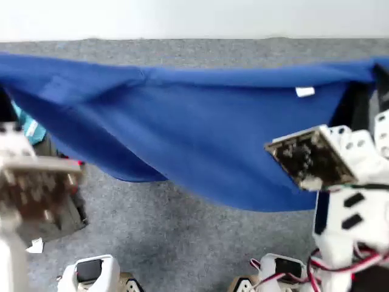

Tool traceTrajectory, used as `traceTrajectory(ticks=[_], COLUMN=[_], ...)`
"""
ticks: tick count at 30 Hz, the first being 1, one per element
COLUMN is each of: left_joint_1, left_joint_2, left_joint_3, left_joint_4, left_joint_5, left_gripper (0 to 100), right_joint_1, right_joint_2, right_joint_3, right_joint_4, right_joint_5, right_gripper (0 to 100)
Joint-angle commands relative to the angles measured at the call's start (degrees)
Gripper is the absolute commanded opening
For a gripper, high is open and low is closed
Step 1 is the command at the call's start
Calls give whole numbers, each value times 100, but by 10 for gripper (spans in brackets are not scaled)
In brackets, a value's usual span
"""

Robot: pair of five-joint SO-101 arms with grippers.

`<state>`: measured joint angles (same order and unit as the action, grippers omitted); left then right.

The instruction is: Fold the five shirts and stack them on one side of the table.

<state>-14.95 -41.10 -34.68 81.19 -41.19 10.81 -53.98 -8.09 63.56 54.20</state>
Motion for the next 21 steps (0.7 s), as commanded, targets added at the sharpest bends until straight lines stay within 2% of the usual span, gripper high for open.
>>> traceTrajectory(ticks=[1,7,14,21], left_joint_1=[26,-9,-18,-18], left_joint_2=[-316,-844,-1152,-563], left_joint_3=[-101,-127,-101,822], left_joint_4=[141,457,246,211], left_joint_5=[-360,-782,-1196,-1178], left_gripper=[15,15,15,15], right_joint_1=[321,462,470,444], right_joint_2=[-259,-690,-1051,-391], right_joint_3=[-79,-62,-44,1231], right_joint_4=[-75,585,1015,963], right_joint_5=[246,782,1231,1240], right_gripper=[9,9,9,9])
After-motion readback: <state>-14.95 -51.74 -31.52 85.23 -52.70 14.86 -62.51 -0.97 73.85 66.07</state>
